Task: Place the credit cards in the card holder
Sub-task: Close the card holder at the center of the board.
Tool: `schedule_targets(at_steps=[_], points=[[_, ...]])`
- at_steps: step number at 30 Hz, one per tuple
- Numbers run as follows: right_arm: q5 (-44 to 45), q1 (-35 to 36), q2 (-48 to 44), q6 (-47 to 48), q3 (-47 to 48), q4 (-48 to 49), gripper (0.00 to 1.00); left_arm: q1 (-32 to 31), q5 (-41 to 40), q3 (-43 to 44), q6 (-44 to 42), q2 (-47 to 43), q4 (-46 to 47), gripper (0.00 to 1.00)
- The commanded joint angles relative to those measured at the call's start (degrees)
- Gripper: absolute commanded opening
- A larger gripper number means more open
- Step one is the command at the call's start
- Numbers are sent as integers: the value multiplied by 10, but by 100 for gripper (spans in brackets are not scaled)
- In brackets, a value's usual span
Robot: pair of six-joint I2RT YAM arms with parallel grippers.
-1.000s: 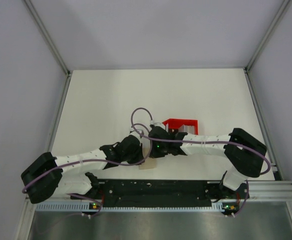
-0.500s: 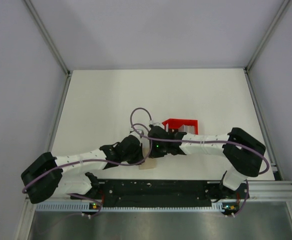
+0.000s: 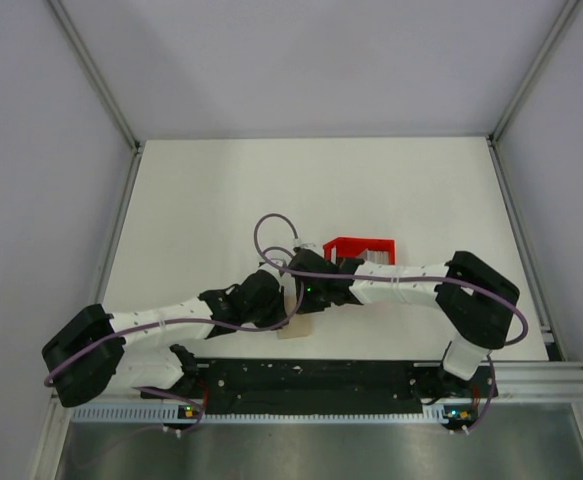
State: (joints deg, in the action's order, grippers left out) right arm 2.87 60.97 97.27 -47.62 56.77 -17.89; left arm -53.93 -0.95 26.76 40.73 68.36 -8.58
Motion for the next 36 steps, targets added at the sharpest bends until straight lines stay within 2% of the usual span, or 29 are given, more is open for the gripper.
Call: schedule_targets(at_steps=[1, 7, 16, 29, 36], points=[[30, 17, 30, 4, -4, -37, 4, -3, 2, -22, -4, 8, -6, 7], [29, 27, 29, 9, -6, -32, 3, -3, 1, -22, 0, 7, -5, 7], [58, 26, -21, 27, 35, -31, 6, -3, 1, -21, 0, 8, -7, 7], [57, 25, -60, 20, 7, 7, 8, -3, -3, -24, 0, 4, -4, 8], [52, 22, -44, 13, 5, 9, 8, -3, -5, -27, 3, 3, 1, 9]])
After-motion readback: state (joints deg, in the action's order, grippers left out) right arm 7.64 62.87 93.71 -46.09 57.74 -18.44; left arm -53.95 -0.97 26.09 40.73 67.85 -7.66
